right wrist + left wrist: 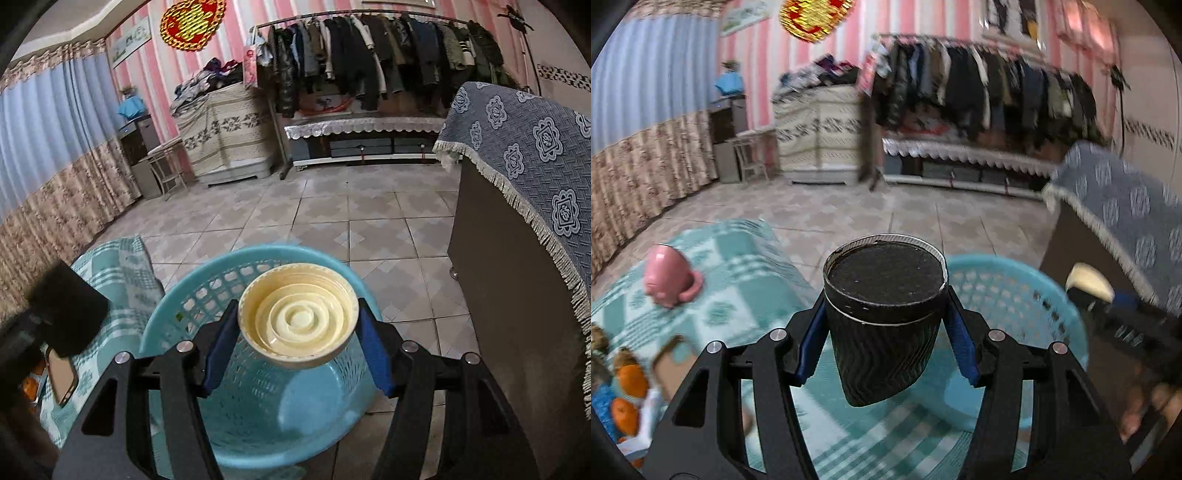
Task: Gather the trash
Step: 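Carry cup and lid over the blue basket and open both tools to drop them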
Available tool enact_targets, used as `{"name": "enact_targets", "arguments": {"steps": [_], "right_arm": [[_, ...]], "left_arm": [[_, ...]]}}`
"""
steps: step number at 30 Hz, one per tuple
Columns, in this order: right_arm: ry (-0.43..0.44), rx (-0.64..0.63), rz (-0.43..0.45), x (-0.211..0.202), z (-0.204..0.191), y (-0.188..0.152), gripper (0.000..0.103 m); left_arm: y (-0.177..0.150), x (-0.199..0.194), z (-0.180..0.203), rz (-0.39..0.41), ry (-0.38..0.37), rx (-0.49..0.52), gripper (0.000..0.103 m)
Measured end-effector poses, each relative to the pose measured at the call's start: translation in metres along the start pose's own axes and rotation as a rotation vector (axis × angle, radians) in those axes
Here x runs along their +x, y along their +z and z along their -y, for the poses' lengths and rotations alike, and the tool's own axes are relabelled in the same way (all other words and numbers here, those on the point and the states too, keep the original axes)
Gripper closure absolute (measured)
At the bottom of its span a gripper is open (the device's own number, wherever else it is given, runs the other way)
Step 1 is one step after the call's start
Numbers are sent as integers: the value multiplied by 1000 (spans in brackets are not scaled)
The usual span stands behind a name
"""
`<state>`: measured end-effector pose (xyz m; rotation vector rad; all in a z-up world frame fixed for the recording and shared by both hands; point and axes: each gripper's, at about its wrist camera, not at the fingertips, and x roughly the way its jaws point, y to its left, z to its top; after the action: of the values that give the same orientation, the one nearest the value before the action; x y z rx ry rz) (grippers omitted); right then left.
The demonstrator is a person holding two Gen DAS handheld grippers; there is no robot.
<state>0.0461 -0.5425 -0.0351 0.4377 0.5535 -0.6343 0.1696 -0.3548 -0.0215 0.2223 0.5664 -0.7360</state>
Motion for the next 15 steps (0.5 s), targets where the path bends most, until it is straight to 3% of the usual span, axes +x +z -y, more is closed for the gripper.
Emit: {"name": "enact_targets", "arguments": {"steps": [5,10,15], "right_arm": [[-17,57,-19,6,19,-3,41],[-29,66,-36,12,25,-6,42],[-18,58,-27,11,18,-6,42]], "left_arm": [[-9,46,19,-99,-77,16,46],[-15,59,32,-97,-73,56,45],[-8,55,24,-81,-86,16,45]]}}
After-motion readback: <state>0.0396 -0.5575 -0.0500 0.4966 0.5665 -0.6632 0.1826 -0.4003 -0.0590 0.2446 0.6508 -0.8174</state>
